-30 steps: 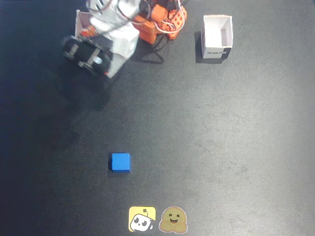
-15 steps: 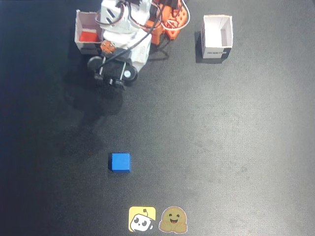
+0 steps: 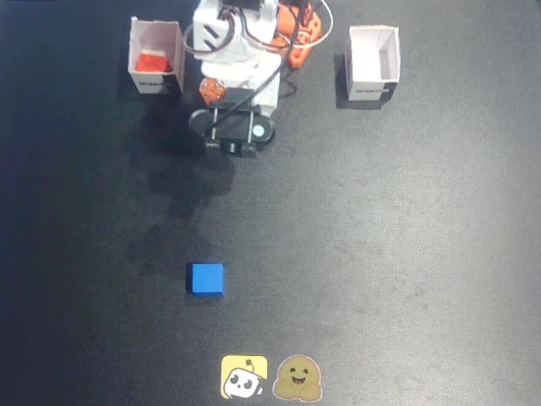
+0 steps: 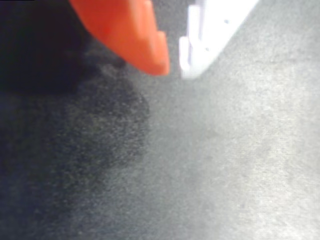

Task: Put the red cube in the right box and the blue cube in the left box.

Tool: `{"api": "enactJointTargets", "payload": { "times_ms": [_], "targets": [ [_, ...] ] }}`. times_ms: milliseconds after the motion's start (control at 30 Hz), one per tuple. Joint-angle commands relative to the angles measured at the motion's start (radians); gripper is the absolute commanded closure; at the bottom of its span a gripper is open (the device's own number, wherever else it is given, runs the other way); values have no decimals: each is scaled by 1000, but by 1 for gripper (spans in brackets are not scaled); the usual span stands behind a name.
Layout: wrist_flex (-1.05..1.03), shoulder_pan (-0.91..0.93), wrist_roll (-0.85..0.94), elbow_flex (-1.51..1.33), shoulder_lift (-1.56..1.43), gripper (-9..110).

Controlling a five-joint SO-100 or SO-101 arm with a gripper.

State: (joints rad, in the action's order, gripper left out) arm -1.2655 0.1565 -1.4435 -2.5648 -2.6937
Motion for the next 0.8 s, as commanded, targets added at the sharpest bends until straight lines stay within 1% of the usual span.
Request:
{"api": "enactJointTargets", "payload": {
  "times_ms": [0, 233, 433, 600, 767],
  "targets": [
    [18, -12, 8, 0, -12, 101],
    [49, -9, 8, 34, 46, 101],
    [158, 8, 74, 161, 298, 101],
    [249, 11, 91, 270, 492, 101],
    [279, 12, 89, 411, 681, 101]
  ]
}}
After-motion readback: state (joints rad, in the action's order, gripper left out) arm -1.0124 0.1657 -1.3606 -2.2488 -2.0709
